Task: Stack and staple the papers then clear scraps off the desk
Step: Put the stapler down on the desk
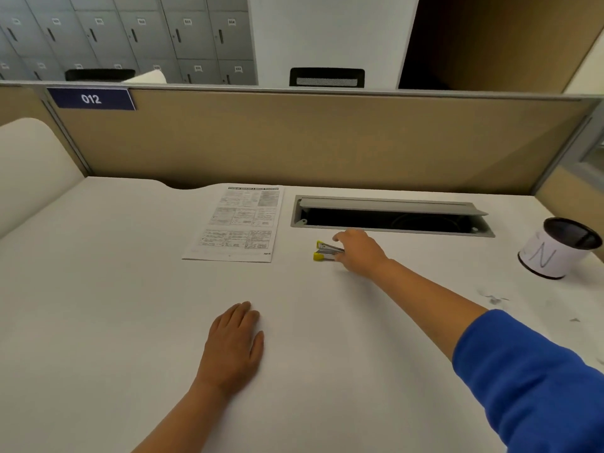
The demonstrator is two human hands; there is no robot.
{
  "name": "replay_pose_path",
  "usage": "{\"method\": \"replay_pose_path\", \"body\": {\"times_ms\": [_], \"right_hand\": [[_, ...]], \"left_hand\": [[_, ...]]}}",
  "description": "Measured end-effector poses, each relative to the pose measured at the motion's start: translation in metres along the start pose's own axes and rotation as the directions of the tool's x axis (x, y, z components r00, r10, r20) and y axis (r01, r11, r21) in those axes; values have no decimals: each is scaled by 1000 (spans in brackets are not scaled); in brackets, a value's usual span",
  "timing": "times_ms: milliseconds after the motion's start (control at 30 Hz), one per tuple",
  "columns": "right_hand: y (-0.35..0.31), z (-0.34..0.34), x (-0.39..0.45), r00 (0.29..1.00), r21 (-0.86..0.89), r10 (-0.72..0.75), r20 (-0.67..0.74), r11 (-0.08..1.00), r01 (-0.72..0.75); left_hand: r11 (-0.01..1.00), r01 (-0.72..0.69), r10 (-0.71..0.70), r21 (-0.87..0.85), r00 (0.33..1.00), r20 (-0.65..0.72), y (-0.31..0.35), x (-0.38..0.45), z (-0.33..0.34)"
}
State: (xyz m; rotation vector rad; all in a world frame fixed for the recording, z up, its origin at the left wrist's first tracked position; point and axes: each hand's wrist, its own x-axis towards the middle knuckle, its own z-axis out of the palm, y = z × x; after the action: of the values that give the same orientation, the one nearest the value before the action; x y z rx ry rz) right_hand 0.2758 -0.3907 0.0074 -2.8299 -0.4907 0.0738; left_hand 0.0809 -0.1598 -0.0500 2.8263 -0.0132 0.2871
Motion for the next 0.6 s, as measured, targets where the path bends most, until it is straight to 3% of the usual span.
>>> {"method": "replay_pose_path", "body": {"times_ms": [200, 433, 600], "right_hand": [[-19, -19, -54, 992, 134, 27, -120, 991, -11], [-44, -34, -147, 980, 262, 141, -141, 960, -101], [-55, -44, -213, 951, 324, 235, -203, 932, -161]], "left_hand": [[1000, 10, -10, -8, 999, 33, -2, 1, 3], [1000, 20, -18, -16, 997, 79, -5, 2, 1], [998, -60, 60, -6, 998, 33, -5, 2, -2]]}}
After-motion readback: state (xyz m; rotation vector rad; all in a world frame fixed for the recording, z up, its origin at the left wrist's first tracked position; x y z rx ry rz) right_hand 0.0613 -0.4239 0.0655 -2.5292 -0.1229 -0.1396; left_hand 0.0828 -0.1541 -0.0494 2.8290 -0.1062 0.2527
